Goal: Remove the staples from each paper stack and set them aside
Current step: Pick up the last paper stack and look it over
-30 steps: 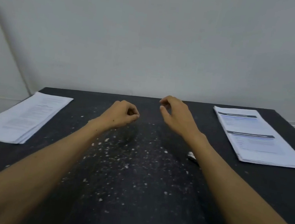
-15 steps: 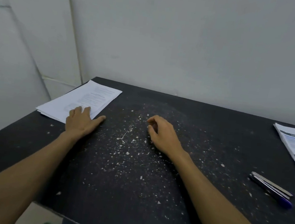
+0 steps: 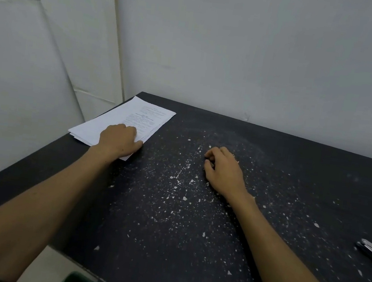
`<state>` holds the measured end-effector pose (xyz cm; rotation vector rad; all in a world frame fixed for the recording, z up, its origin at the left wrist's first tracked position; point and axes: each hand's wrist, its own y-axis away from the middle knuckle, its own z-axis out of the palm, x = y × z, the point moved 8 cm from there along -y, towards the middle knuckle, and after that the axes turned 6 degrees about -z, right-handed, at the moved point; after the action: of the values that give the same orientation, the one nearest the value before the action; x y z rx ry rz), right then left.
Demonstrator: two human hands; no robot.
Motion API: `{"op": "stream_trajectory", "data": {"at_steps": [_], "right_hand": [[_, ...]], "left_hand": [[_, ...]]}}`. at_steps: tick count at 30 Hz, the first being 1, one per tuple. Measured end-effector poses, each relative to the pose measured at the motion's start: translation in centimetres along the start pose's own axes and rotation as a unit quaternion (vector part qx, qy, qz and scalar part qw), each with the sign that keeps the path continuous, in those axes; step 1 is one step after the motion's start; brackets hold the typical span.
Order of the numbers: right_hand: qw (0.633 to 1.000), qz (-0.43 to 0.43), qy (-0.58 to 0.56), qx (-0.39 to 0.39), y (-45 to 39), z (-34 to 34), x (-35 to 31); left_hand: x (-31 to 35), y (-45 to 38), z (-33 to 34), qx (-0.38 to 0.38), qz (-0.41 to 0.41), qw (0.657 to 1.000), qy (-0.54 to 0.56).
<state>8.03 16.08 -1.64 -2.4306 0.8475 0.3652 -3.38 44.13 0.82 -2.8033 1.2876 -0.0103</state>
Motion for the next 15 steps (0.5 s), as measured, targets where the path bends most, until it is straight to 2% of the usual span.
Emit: {"op": "stream_trajectory", "data": {"at_steps": [8,15], "right_hand": [[1.000,-0.003,0.000,0.001,0.1,0.1,-0.2],[1.000,0.003,-0.003,-0.004,0.1,0.1,-0.1]], "left_hand": [[1.0,0.1,-0.8,-0.014,0.049,0.997,-0.060],[-0.2,-0.2,-0.8,0.002,0.062,0.997,-0.036]]}}
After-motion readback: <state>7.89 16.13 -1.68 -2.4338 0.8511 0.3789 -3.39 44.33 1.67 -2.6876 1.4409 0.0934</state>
